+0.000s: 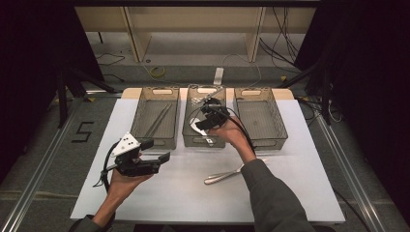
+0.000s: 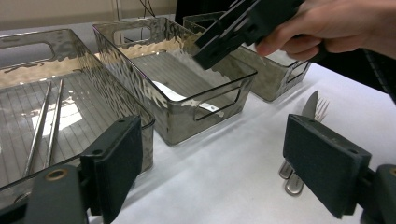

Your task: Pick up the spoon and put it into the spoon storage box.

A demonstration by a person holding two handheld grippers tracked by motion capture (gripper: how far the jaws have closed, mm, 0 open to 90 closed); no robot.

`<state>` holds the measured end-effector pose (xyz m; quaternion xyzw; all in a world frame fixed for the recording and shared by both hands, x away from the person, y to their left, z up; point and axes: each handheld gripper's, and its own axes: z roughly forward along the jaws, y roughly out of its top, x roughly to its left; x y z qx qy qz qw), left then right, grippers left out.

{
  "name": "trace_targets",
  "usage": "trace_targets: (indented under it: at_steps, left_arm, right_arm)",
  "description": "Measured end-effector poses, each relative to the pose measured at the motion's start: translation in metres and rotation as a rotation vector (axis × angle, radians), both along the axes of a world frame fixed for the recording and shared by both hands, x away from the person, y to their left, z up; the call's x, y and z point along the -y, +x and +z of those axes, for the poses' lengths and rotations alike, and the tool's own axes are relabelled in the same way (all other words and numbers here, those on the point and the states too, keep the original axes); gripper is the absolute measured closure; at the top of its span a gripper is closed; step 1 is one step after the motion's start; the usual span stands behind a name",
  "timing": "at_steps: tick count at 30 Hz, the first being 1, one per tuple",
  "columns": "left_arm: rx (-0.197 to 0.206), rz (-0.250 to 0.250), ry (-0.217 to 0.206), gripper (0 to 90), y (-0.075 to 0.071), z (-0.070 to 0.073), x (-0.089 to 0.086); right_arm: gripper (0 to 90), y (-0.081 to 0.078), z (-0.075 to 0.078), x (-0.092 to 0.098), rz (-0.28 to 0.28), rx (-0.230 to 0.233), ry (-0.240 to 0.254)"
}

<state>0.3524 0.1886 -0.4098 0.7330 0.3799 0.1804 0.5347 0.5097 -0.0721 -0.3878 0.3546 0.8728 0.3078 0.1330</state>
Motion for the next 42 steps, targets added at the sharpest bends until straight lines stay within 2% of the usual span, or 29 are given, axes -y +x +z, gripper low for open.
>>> trace_targets:
  at_steps: [3, 5, 9, 16, 24, 27, 30, 32, 36, 42]
  left_arm:
    - [0.000, 0.000, 0.001, 19.4, 0.000, 0.000, 0.000]
    - [0.000, -0.001, 0.003, 19.4, 0.000, 0.000, 0.000]
    - [0.000, 0.000, 0.002, 19.3, 0.000, 0.000, 0.000]
    - [0.003, 0.002, 0.000, 19.3, 0.000, 0.000, 0.000]
    - [0.001, 0.002, 0.001, 19.2, 0.000, 0.000, 0.000]
    - [0.003, 0.001, 0.005, 19.2, 0.000, 0.000, 0.001]
    - [0.001, 0.001, 0.000, 19.2, 0.000, 0.000, 0.001]
    - [0.002, 0.000, 0.004, 19.1, 0.000, 0.000, 0.001]
    - [0.004, 0.000, 0.002, 19.1, 0.000, 0.000, 0.001]
    - [0.001, -0.001, 0.001, 19.1, 0.000, 0.000, 0.001]
  right_arm:
    - [42.6, -0.010, 0.007, 0.004, 0.006, 0.015, 0.048]
    - [40.3, -0.018, 0.009, 0.006, 0.018, 0.026, 0.054]
    - [39.1, -0.034, 0.011, 0.012, 0.040, 0.037, 0.098]
    - [38.2, -0.054, 0.006, 0.021, 0.054, 0.052, 0.138]
    - [37.2, -0.076, 0.000, 0.040, 0.056, 0.074, 0.192]
    - [35.6, -0.082, 0.001, 0.045, 0.053, 0.086, 0.167]
    - [35.3, -0.087, 0.002, 0.052, 0.048, 0.076, 0.199]
    - [35.2, -0.090, 0.000, 0.053, 0.047, 0.081, 0.193]
    - [35.3, -0.094, -0.009, 0.051, 0.054, 0.066, 0.178]
    - [38.2, -0.095, -0.026, 0.047, 0.055, 0.062, 0.125]
